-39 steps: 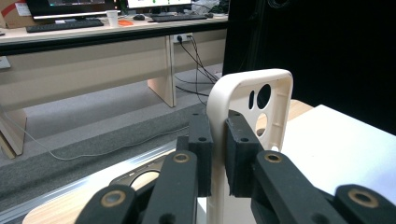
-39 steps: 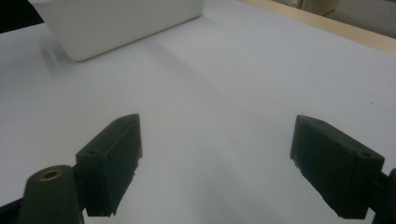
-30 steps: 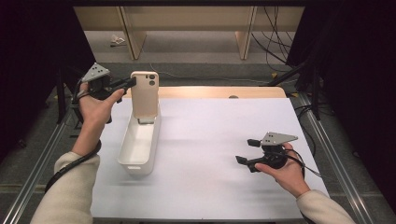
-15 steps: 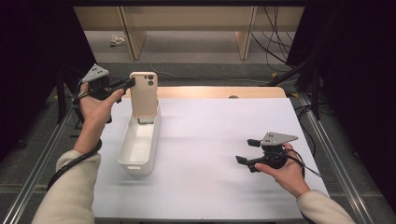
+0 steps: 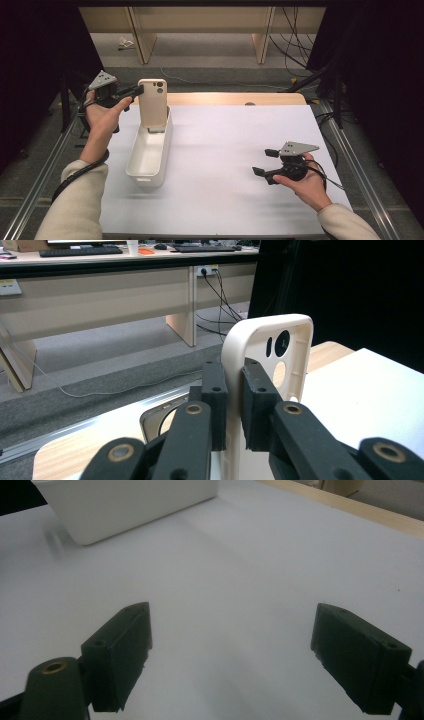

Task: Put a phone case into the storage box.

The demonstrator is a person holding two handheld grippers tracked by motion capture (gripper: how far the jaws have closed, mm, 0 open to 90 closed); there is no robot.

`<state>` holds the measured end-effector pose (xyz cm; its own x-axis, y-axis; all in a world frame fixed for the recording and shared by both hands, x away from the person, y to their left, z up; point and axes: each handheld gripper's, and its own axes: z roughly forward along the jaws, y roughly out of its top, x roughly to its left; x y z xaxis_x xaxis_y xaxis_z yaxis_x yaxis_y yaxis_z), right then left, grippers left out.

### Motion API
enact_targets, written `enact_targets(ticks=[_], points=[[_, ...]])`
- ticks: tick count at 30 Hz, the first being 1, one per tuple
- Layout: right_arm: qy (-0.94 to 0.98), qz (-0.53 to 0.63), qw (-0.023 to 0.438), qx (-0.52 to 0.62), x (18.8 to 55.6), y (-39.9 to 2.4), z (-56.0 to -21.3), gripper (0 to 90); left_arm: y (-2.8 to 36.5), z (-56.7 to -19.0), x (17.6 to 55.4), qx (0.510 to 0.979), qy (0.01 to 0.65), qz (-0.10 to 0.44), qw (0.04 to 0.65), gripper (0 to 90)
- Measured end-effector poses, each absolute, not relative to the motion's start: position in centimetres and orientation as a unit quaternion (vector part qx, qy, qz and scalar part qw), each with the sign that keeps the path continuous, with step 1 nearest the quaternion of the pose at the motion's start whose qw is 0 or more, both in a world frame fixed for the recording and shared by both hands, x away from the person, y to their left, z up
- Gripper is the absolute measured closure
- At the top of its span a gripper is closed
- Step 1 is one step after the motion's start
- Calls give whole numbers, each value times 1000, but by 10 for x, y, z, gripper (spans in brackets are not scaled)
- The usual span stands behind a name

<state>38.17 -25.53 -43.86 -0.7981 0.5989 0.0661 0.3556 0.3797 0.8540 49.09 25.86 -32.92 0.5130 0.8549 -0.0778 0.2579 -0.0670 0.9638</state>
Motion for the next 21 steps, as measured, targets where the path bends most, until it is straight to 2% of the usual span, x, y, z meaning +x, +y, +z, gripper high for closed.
enact_targets(ticks=[21], points=[[821,475,128,290,382,-255,-439,176,260,-334,497,683,410,276,538,817]])
